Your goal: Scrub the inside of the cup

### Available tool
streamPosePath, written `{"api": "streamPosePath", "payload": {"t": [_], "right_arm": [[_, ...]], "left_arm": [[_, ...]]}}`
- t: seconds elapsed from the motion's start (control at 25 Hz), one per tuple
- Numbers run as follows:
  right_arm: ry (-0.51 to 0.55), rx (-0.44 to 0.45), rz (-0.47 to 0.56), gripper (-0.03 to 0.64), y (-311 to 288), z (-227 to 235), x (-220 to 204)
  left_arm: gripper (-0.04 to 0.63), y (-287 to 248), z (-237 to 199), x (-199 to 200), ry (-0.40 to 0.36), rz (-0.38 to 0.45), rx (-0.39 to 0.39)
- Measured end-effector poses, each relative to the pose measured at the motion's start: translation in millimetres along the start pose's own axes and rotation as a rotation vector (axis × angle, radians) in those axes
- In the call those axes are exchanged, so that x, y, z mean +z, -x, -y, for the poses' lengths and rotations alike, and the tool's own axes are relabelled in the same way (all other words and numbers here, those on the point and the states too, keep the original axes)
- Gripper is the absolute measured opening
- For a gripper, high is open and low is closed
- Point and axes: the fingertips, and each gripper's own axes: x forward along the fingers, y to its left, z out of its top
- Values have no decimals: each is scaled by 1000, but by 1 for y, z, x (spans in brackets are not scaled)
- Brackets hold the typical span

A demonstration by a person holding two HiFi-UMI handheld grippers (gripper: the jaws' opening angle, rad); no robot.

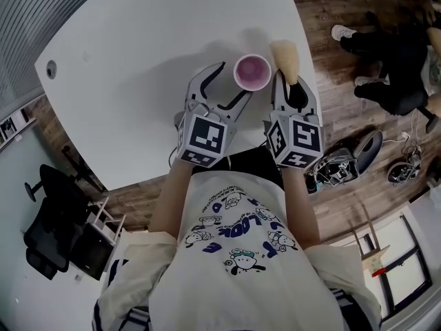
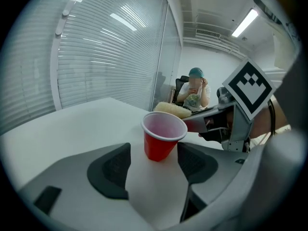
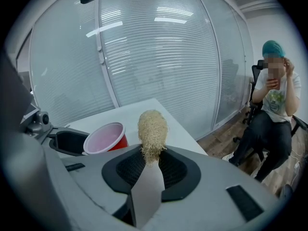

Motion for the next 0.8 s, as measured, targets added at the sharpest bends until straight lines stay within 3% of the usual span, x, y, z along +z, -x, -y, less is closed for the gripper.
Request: {"api": "streamPosePath", "payload": {"t": [0.4,0.8], "right_arm": [[-7,32,-35,83,-20,17,-6],[2,59,-51,83,-25,4,-6]], "left_arm": [[325,-37,14,-1,-70,-61,-31],[325,-40,13,-1,-35,-76,-37]]}}
